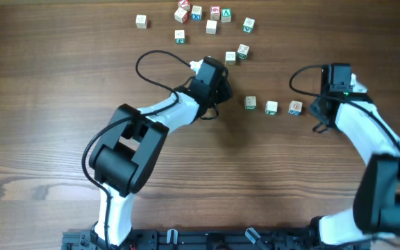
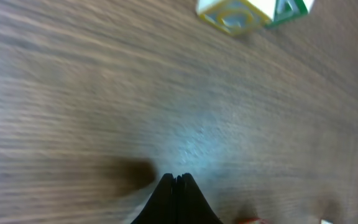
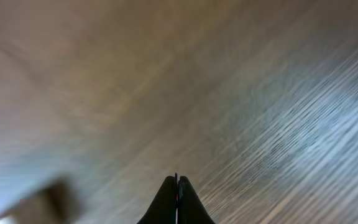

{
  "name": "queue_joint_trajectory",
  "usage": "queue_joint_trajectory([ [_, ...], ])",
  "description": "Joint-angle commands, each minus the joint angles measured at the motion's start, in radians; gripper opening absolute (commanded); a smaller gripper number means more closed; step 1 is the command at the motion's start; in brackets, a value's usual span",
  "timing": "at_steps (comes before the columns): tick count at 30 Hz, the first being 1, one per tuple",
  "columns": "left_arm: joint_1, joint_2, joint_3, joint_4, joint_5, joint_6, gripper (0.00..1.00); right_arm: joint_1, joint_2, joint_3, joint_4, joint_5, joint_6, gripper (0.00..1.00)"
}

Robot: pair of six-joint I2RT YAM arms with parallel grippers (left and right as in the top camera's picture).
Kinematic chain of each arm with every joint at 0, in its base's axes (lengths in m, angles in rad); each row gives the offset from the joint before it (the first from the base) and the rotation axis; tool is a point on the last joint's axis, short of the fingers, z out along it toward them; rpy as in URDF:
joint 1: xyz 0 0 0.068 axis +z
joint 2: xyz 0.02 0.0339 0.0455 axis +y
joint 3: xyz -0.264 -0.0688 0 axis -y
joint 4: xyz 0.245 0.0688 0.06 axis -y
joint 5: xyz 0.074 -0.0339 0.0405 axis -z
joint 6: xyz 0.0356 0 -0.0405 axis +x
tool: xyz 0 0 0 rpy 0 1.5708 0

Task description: Form a horizontal line

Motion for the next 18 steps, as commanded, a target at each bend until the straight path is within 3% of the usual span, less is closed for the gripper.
queue_joint_trajectory([
  [1,-0.01,0.019,0.002,0.005,0.029,0.037,0.04,-0.005,0.07,-0.015,0.023,-0.151,-0.039,0.04],
  [8,-0.011,0.029,0.002,0.047,0.101,0.081,0.04,-0.005,0.074,-0.015,0.086,-0.396,-0.167,0.04],
  [13,-0.012,0.04,0.002,0.064,0.126,0.08,0.04,-0.005,0.074,-0.015,0.087,-0.446,-0.17,0.04],
  [18,-0.013,0.042,0.002,0.063,0.148,0.081,0.04,-0.005,0.075,-0.015,0.107,-0.512,-0.27,0.04],
])
